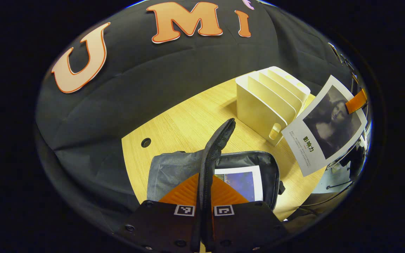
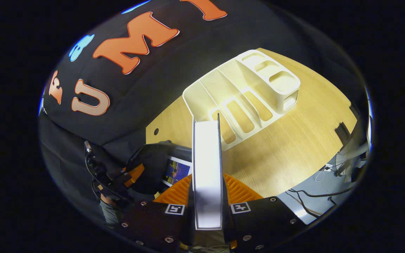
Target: Open the schoolbag, grab two books from the bookshelf and put them into the schoolbag.
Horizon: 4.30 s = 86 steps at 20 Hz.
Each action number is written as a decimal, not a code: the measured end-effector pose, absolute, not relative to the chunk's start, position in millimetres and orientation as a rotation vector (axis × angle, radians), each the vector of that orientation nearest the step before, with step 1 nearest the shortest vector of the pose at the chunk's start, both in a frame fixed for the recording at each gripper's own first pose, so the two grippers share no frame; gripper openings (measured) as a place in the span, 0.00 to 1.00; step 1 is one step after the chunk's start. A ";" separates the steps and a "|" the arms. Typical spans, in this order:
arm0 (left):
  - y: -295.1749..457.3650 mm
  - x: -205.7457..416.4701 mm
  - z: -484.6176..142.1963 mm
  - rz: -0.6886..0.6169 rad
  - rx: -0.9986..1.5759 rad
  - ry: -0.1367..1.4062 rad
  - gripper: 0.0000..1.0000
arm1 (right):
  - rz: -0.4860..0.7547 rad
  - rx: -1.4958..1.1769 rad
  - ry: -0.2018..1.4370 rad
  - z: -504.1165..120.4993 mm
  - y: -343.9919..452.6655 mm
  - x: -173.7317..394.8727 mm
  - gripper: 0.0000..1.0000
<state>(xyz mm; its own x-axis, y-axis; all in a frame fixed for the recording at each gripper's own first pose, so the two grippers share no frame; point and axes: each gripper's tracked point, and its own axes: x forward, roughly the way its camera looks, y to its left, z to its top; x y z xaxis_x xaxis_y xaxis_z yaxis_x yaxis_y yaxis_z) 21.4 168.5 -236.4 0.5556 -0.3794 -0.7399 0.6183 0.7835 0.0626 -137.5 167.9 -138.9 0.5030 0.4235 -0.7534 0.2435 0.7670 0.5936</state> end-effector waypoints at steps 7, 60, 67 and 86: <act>175.3 22.8 -227.3 -0.588 0.340 0.765 0.06 | 0.181 0.849 1.032 -120.8 190.0 -142.8 0.33; 74.7 -58.1 -214.5 -0.438 0.180 0.700 0.54 | 0.332 0.593 0.860 -221.2 259.4 -93.3 0.95; -9.5 -68.9 -147.2 -0.416 0.079 0.531 0.89 | 0.241 0.416 0.607 -154.6 134.1 -80.3 0.97; -74.1 -120.9 -9.1 -0.235 -0.174 0.088 0.95 | 0.087 0.165 0.127 -32.4 -8.8 -106.3 0.96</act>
<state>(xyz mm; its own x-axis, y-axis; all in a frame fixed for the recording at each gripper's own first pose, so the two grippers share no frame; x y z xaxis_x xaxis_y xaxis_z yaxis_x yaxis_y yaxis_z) -120.9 -74.1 -9.1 0.9687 -0.2391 -0.0664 0.2239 0.9576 -0.1811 -106.3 -8.8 -32.4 0.9882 0.0963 -0.1189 -0.0755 0.9827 0.1692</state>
